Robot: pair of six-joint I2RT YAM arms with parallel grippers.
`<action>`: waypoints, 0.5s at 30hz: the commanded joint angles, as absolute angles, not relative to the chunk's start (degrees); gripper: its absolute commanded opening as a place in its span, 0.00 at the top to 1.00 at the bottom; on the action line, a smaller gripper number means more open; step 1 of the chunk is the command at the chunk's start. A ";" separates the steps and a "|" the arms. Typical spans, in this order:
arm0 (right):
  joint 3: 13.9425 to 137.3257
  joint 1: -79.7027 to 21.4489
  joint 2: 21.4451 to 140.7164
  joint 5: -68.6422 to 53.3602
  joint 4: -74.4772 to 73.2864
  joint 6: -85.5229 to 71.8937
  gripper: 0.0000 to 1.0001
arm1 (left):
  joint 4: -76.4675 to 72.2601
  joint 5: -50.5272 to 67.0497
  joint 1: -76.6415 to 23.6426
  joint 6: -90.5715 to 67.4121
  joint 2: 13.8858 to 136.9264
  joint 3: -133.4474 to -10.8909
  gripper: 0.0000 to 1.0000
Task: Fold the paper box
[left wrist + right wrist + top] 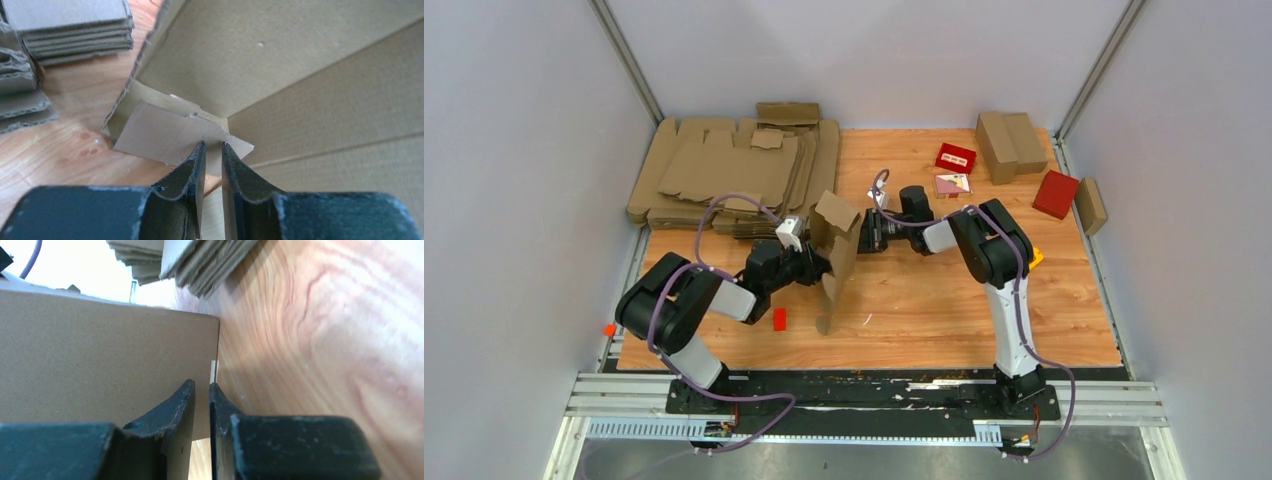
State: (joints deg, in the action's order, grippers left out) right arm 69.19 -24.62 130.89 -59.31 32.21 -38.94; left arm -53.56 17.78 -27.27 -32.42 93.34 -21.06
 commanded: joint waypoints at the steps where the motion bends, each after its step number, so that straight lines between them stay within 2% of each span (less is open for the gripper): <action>1: 65.36 -25.57 125.33 -58.56 32.32 -36.73 0.82 | -58.64 19.14 -27.94 -34.25 91.84 -19.70 0.75; 8: 65.54 -25.57 125.24 -56.55 30.19 -35.20 0.81 | -55.81 18.09 -28.83 -32.71 90.79 -20.06 0.74; 15: 67.40 -26.29 125.68 -54.19 26.19 -32.28 0.78 | -54.23 18.74 -28.83 -33.18 94.71 -22.84 0.74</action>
